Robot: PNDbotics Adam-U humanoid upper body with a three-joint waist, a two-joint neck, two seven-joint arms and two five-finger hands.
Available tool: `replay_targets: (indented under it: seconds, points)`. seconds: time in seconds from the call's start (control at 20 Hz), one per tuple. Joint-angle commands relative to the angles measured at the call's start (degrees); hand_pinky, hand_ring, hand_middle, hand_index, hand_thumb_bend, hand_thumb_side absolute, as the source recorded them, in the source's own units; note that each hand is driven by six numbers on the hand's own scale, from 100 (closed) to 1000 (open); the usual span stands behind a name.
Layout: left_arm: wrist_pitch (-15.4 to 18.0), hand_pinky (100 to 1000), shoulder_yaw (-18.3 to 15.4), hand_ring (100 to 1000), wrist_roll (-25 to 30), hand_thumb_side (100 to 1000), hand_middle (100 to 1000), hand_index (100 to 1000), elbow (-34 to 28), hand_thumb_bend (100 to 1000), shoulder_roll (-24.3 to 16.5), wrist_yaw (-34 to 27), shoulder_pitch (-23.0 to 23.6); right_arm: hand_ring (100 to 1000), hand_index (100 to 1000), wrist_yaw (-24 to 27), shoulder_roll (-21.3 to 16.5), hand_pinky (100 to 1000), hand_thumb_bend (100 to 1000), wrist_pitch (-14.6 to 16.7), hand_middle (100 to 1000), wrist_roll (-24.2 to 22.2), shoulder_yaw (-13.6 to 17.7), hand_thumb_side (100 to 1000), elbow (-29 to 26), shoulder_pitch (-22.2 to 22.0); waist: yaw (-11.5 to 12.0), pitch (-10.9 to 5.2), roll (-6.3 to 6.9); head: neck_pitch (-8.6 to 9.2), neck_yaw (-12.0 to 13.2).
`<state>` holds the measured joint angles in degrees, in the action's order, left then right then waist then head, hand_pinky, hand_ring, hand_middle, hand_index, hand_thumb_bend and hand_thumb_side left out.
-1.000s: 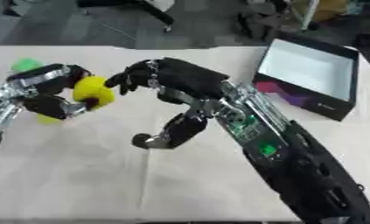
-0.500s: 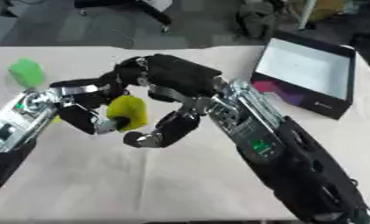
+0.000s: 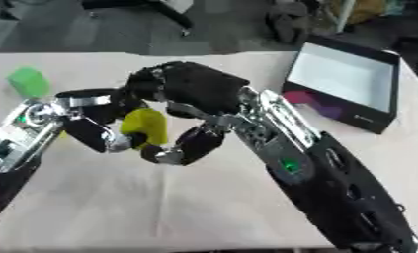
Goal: Pick up the objects with one hand, pass them to the other hand, and then place them into the box on the other side of the table.
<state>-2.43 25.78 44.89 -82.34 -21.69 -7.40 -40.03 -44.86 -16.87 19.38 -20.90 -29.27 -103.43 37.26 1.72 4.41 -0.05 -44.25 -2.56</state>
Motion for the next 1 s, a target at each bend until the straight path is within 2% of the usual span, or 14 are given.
replay_targets:
  seconds: [0.05, 0.25, 0.45, 0.75, 1.0]
  points:
    - [-0.18, 718, -1.16, 497, -0.33, 263, 512, 613, -1.18, 122, -1.11, -0.53, -0.84, 715, 862, -1.48, -0.75, 740, 355, 0.52, 712, -0.47, 0.15, 260, -0.15, 0.52, 0.07, -0.57, 0.14, 0.13, 0.06]
    - [-0.48, 718, -1.46, 496, -0.35, 264, 510, 611, -1.49, 117, -1.17, -1.34, -0.80, 721, 860, -3.07, -0.86, 745, 346, 0.57, 722, -1.08, 0.28, 261, 0.23, 0.24, 0.09, -0.57, 0.12, 0.13, 0.14]
    - [-0.64, 718, -1.12, 496, 0.59, 266, 511, 611, -2.10, 113, -1.26, -1.50, -0.74, 702, 836, -5.55, -0.88, 736, 321, -0.08, 695, -0.07, 0.60, 258, 0.62, 0.02, 0.13, -0.55, 0.19, 0.13, 0.18]
    - [-0.93, 719, 0.08, 496, 2.81, 269, 510, 612, -2.76, 110, -1.02, -2.13, -0.65, 650, 793, -9.11, -0.48, 709, 248, -1.53, 610, 4.51, 0.67, 263, 1.75, -0.08, 0.16, -0.51, 0.27, 0.13, -0.01]
    - [-1.48, 719, 0.78, 495, 3.86, 269, 509, 610, -3.22, 107, -0.83, -2.62, -0.55, 634, 783, -12.12, -0.17, 700, 254, -2.86, 595, 8.72, 0.37, 274, 3.09, -0.09, 0.22, -0.53, 0.31, 0.13, -0.15]
